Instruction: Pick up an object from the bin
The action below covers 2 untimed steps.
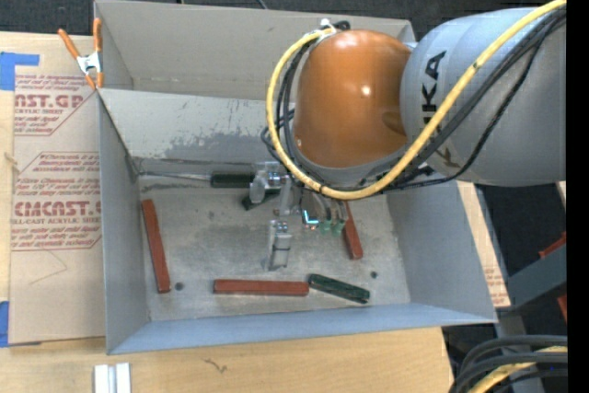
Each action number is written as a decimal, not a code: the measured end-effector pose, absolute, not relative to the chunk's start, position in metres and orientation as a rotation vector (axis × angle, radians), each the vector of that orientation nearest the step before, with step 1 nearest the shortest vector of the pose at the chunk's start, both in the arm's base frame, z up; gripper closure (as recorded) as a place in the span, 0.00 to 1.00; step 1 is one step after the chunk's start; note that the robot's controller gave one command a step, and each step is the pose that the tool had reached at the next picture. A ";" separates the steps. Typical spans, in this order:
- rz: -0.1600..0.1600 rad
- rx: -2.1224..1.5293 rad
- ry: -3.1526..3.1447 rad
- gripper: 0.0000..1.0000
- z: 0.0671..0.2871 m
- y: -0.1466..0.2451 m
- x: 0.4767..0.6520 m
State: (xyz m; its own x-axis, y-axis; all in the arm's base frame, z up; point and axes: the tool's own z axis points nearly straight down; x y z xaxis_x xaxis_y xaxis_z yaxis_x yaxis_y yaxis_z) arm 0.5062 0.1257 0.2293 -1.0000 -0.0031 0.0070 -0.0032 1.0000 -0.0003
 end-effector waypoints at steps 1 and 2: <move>0.000 0.019 -3.140 0.00 0.066 0.041 0.485; -0.002 -0.005 -3.143 0.00 0.101 0.041 0.480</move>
Offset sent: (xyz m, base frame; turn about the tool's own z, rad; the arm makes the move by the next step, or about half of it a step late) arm -0.0198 -0.0835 -0.1593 -0.0128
